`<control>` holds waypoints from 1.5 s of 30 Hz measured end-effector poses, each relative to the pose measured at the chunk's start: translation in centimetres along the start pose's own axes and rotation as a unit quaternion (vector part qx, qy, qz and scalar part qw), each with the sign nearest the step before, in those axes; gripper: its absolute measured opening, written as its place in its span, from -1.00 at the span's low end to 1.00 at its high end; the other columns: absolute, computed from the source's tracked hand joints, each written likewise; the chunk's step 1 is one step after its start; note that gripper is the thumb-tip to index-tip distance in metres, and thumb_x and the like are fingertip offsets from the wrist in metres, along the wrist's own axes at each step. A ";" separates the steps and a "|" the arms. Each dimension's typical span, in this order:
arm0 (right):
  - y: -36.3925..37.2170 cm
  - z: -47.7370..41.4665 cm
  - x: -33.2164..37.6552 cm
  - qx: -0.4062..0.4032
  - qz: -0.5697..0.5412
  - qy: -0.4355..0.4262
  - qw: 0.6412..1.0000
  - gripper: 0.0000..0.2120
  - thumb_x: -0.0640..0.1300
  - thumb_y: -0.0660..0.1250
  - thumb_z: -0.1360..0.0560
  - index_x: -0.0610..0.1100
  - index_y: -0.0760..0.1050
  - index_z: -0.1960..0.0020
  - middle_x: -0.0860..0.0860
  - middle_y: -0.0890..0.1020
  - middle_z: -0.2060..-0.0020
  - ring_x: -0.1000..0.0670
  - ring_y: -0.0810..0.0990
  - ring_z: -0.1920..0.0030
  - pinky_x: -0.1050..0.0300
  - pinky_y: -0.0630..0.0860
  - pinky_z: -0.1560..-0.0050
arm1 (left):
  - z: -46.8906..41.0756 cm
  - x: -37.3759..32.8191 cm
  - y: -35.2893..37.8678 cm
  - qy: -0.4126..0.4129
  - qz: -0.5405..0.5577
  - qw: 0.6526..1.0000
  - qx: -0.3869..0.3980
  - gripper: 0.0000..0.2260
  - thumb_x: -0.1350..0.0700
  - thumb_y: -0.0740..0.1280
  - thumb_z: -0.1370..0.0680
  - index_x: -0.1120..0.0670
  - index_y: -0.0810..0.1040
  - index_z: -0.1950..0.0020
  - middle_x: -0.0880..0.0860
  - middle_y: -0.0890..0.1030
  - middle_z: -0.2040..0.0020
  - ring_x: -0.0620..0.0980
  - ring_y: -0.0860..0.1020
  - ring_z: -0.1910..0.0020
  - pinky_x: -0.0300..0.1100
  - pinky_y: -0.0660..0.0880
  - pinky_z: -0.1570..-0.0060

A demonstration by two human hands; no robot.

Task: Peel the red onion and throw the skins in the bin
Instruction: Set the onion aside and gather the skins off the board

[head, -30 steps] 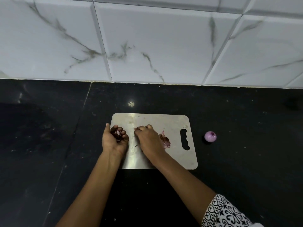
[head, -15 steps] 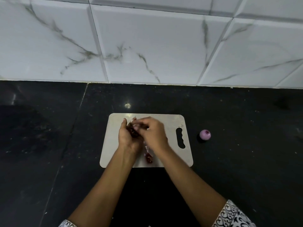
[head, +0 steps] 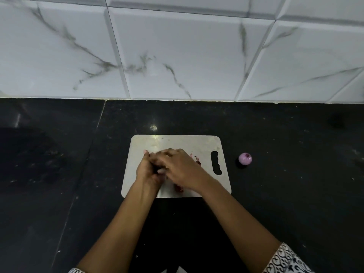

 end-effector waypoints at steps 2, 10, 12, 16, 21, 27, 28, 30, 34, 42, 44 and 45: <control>-2.4 1.2 -3.2 -0.057 -0.169 0.075 0.981 -0.59 -0.31 0.20 -0.55 0.01 0.36 -0.33 0.00 0.56 -0.22 0.17 0.59 -0.05 0.14 0.53 -0.10 | -0.8 -0.9 -0.3 0.005 0.047 0.999 -0.026 -0.63 -0.09 0.15 -0.61 0.05 0.37 0.34 -0.05 0.40 0.62 -0.19 0.37 0.63 -0.40 0.26 0.61; 0.8 4.1 -9.9 0.102 -0.022 0.204 0.973 -0.32 0.17 0.36 -0.41 -0.08 0.27 -0.43 -0.01 0.30 -0.35 -0.04 0.25 -0.34 0.05 0.26 -0.33 | -0.9 -2.1 -0.6 0.012 0.058 0.998 -0.027 -0.60 -0.10 0.14 -0.62 0.04 0.33 0.37 -0.07 0.33 0.63 -0.20 0.28 0.70 -0.40 0.15 0.72; 1.7 4.3 -8.9 0.080 0.016 0.178 0.981 -0.30 0.09 0.44 -0.37 -0.08 0.29 -0.42 -0.01 0.31 -0.33 -0.06 0.27 -0.30 0.08 0.29 -0.30 | -1.0 -2.0 -0.9 0.008 0.061 0.998 -0.025 -0.60 -0.10 0.14 -0.62 0.04 0.33 0.37 -0.07 0.34 0.63 -0.20 0.29 0.70 -0.41 0.16 0.72; 2.0 3.8 -7.9 0.009 0.010 0.153 0.988 -0.63 -0.20 0.37 -0.45 -0.09 0.49 -0.25 -0.02 0.48 -0.17 -0.06 0.45 -0.13 0.06 0.45 -0.14 | -0.8 -1.9 -1.0 0.001 0.059 0.998 -0.012 -0.61 -0.09 0.13 -0.62 0.05 0.33 0.37 -0.06 0.33 0.63 -0.20 0.29 0.69 -0.42 0.16 0.71; 1.8 3.3 -7.1 -0.034 0.072 0.135 0.988 -0.79 -0.26 0.29 -0.48 -0.13 0.61 -0.07 -0.06 0.61 0.00 -0.09 0.54 -0.02 0.08 0.47 -0.06 | -0.1 -1.0 -1.1 -0.010 0.053 0.998 -0.017 -0.63 -0.03 0.16 -0.61 0.06 0.36 0.37 -0.04 0.37 0.59 -0.18 0.33 0.66 -0.41 0.23 0.68; -1.2 4.4 -9.8 -0.156 -0.271 0.318 0.895 -0.84 -0.27 0.40 -0.43 -0.11 0.63 0.01 0.04 0.65 0.05 0.06 0.60 -0.03 0.29 0.48 -0.01 | 1.0 0.7 -0.2 -0.032 0.029 0.999 -0.013 -0.68 0.02 0.19 -0.59 0.10 0.43 0.34 0.01 0.43 0.45 -0.12 0.37 0.46 -0.40 0.33 0.58; -1.3 4.1 -8.9 -0.163 -0.373 0.303 0.862 -0.83 -0.30 0.41 -0.41 -0.13 0.63 0.02 0.03 0.65 0.06 0.02 0.62 -0.03 0.27 0.53 0.00 | 1.2 1.0 0.1 -0.035 0.027 0.999 -0.008 -0.68 0.01 0.19 -0.59 0.10 0.44 0.32 0.01 0.45 0.46 -0.12 0.39 0.43 -0.39 0.36 0.55; -2.1 2.9 -6.1 -0.166 -0.365 0.231 0.887 -0.82 -0.30 0.44 -0.38 -0.15 0.64 0.02 0.00 0.62 0.08 -0.01 0.63 0.03 0.25 0.56 -0.02 | 1.5 1.7 0.8 -0.046 0.030 0.998 0.006 -0.69 0.00 0.18 -0.60 0.11 0.46 0.29 0.04 0.50 0.47 -0.08 0.44 0.38 -0.28 0.45 0.41; -1.3 1.3 -1.2 -0.156 -0.043 0.113 0.980 -0.80 -0.23 0.37 -0.44 -0.08 0.64 -0.04 -0.04 0.62 0.07 -0.02 0.57 0.06 0.17 0.48 0.03 | 1.5 2.5 1.6 -0.071 0.087 0.992 0.057 -0.69 -0.03 0.17 -0.60 0.11 0.48 0.24 0.06 0.56 0.32 -0.02 0.55 0.24 -0.18 0.51 0.12; 0.5 2.3 0.3 -0.036 -0.033 -0.012 0.999 -0.71 -0.18 0.27 -0.53 -0.04 0.53 -0.23 0.08 0.52 -0.29 0.02 0.37 -0.26 0.13 0.28 -0.23 | 1.4 0.9 -0.7 -0.024 0.018 0.999 -0.012 -0.62 -0.07 0.09 -0.64 0.07 0.38 0.32 0.01 0.51 0.49 -0.07 0.49 0.42 -0.30 0.47 0.51; -0.7 3.4 -2.7 -0.107 -0.243 0.068 0.962 -0.69 -0.29 0.30 -0.51 -0.08 0.55 -0.21 0.10 0.53 -0.26 0.16 0.42 -0.22 0.34 0.32 -0.29 | 1.6 -0.1 -1.0 -0.008 0.028 0.999 -0.021 -0.60 -0.07 0.08 -0.64 0.04 0.28 0.37 -0.05 0.35 0.65 -0.16 0.32 0.67 -0.43 0.21 0.70; -0.9 3.6 -4.5 -0.138 -0.269 0.116 0.946 -0.68 -0.34 0.28 -0.50 -0.09 0.56 -0.19 0.08 0.55 -0.23 0.18 0.45 -0.23 0.29 0.35 -0.33 | 1.5 -0.7 -1.2 -0.002 0.034 0.999 -0.023 -0.60 -0.07 0.08 -0.64 0.03 0.25 0.38 -0.07 0.30 0.67 -0.19 0.26 0.72 -0.42 0.14 0.73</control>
Point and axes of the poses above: each hand's wrist, its own z-axis away from the middle knuckle, its own y-axis out of the palm, x = y × z, the point moved 7 cm from there along -z, towards the middle knuckle
